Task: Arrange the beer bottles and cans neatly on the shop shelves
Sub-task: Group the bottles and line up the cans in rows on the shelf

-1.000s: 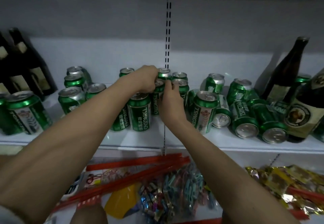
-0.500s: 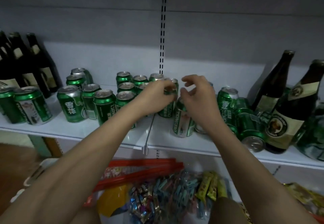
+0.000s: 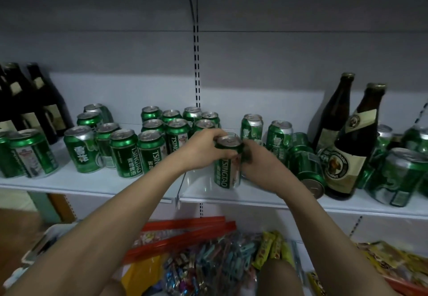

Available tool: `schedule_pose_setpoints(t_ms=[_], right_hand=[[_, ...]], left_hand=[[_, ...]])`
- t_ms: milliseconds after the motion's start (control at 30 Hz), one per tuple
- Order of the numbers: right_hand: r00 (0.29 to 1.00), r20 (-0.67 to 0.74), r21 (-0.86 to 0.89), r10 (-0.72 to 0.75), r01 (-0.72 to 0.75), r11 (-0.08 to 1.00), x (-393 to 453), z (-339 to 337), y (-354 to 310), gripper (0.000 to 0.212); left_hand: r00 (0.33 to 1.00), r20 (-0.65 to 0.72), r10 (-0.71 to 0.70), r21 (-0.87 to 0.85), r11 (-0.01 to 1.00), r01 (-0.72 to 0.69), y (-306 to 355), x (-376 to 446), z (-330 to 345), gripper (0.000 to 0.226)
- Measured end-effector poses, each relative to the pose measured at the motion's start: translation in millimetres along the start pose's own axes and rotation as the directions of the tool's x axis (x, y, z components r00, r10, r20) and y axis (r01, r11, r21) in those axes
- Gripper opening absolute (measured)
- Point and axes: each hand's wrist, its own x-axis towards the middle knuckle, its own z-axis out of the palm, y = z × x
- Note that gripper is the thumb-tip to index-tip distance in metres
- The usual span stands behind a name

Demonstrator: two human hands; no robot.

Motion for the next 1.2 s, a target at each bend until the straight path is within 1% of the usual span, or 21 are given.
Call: schedule_pose_setpoints(t_ms=[33, 67, 133, 167, 267, 400, 467, 567, 633, 700, 767, 900, 1033, 1200], right_hand=[[0.999, 0.029, 0.013, -0.014, 0.014, 1.0, -1.0, 4.0, 1.0, 0.039], [0.999, 0.03, 0.02, -0.02, 0.019, 1.0, -1.7, 8.5, 1.5, 0.047], [1.0, -0.019, 0.035, -0.025, 0.026, 0.999, -2.9, 19.8, 1.8, 0.064], [0.998, -0.06, 0.036, -0.034, 0.036, 0.999, -2.8, 26.0, 2.2, 0.069], [0.986, -0.148, 0.068, -0.071, 0.082, 0.994, 2.2, 40.8, -1.8, 0.066], [0.972, -0.212, 0.181, -0.1, 0.139, 0.974, 16.7, 59.0, -10.7, 0.068], [0.967, -0.23, 0.201, -0.108, 0.156, 0.967, 22.6, 69.5, -15.6, 0.071], [0.961, -0.246, 0.224, -0.129, 0.186, 0.957, 31.6, 84.8, -19.3, 0.073], [0.96, -0.249, 0.237, -0.125, 0.185, 0.954, 37.7, 92.4, -20.6, 0.072], [0.959, -0.25, 0.248, -0.132, 0.195, 0.949, 43.6, 98.4, -20.8, 0.071], [0.958, -0.246, 0.25, -0.145, 0.207, 0.946, 49.1, 104.3, -21.3, 0.071], [0.964, -0.22, 0.232, -0.148, 0.199, 0.952, 58.6, 118.8, -22.8, 0.077], [0.959, -0.245, 0.198, -0.139, 0.19, 0.962, 70.6, 131.1, -26.9, 0.077], [0.954, -0.265, 0.132, -0.143, 0.183, 0.974, 84.7, 141.9, -33.0, 0.078]], left_hand=[[1.0, -0.008, -0.002, 0.002, 1.0, 0.002, 0.3, -0.1, -0.7, 0.036], [1.0, -0.017, -0.013, -0.004, 1.0, 0.013, 1.3, -0.5, -1.4, 0.035], [0.999, -0.027, -0.039, -0.041, 0.998, 0.038, 1.4, -2.8, -2.9, 0.033], [0.998, -0.028, -0.05, -0.058, 0.997, 0.048, -0.1, -4.1, -4.2, 0.032], [0.997, -0.035, -0.065, -0.059, 0.996, 0.063, -6.3, -7.2, -15.3, 0.034], [0.996, -0.083, -0.034, 0.029, 0.999, 0.037, -11.4, -9.3, -37.2, 0.036], [0.993, -0.105, -0.048, 0.103, 0.993, 0.059, -14.4, -9.3, -45.6, 0.036], [0.993, -0.103, -0.065, 0.236, 0.968, 0.088, -19.7, -7.2, -55.4, 0.037], [0.991, -0.094, -0.091, 0.291, 0.95, 0.115, -22.0, -6.4, -59.9, 0.04], [0.988, -0.096, -0.119, 0.335, 0.931, 0.144, -24.0, -4.4, -62.7, 0.039], [0.985, -0.093, -0.145, 0.365, 0.915, 0.169, -25.5, -2.0, -65.3, 0.033], [0.977, -0.068, -0.203, 0.421, 0.882, 0.212, -30.1, 1.8, -70.7, 0.029], [0.977, -0.094, -0.194, 0.469, 0.856, 0.215, -31.7, 6.4, -73.2, 0.024], [0.963, -0.13, -0.236, 0.469, 0.841, 0.269, -41.1, 16.1, -77.9, 0.029]])
